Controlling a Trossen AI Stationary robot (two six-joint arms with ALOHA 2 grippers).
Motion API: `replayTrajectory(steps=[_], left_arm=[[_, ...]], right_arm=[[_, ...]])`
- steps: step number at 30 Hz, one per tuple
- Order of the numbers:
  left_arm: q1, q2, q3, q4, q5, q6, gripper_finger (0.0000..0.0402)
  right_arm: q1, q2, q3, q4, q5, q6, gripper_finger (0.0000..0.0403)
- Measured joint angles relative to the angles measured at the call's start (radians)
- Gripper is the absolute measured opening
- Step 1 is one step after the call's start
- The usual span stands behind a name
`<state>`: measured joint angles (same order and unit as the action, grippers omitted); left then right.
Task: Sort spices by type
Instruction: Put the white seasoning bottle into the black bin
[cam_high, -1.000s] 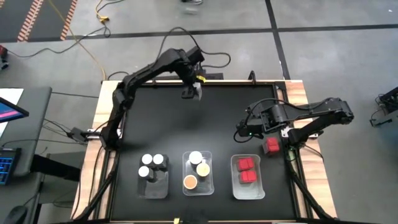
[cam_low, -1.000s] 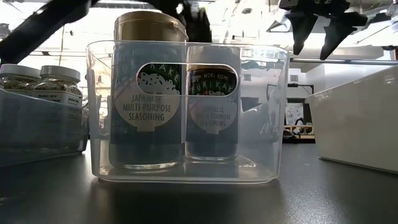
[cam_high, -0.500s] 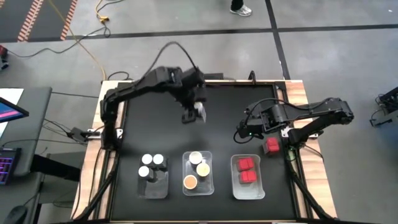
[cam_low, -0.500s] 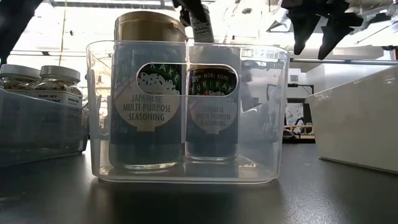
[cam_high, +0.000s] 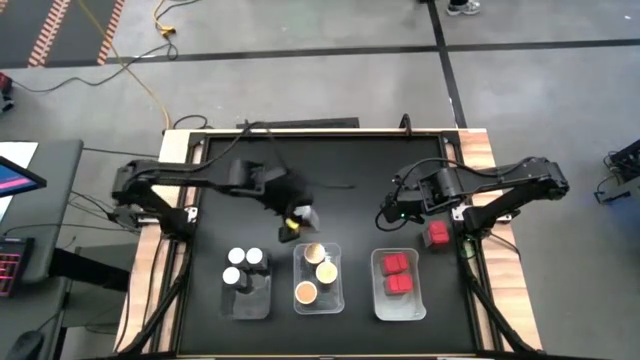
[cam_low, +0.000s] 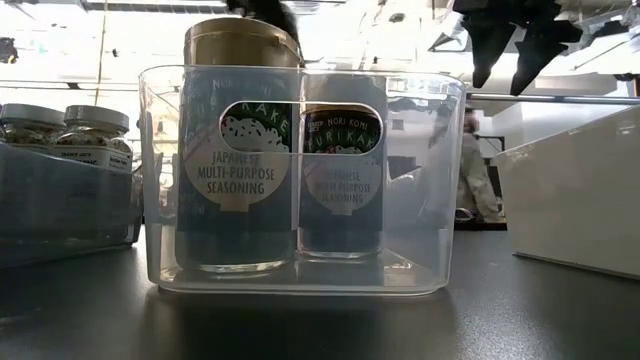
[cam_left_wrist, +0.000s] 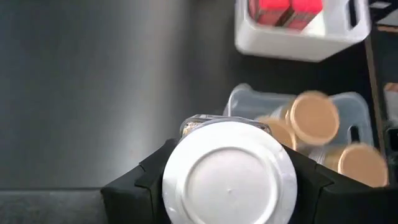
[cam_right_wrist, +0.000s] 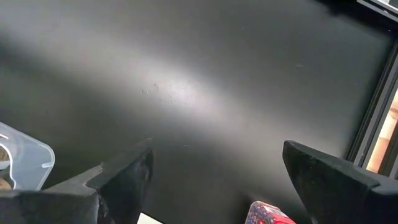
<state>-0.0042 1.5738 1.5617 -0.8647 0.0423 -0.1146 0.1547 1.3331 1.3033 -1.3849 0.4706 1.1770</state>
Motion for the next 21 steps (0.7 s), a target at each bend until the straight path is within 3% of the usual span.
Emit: replayTrajectory(steps=[10, 17, 21], left_arm=[[-0.102, -0.339, -0.294, 0.002, -0.121, -0.160, 0.0195], [-0.199, -0.555, -0.437, 0.004, -0.222, -0.253, 0.0195], [-0.230, -0.609, -0.473, -0.001, -0.226, -0.265, 0.0195]], right_arm=[[0.000, 0.000, 0.000, 0.006, -0.002, 0.000, 0.0379], [-0.001, 0.000, 0.000, 0.006, -0.034, -0.026, 0.0379], [-0.001, 0.000, 0.000, 0.006, -0.056, -0.010, 0.0379]])
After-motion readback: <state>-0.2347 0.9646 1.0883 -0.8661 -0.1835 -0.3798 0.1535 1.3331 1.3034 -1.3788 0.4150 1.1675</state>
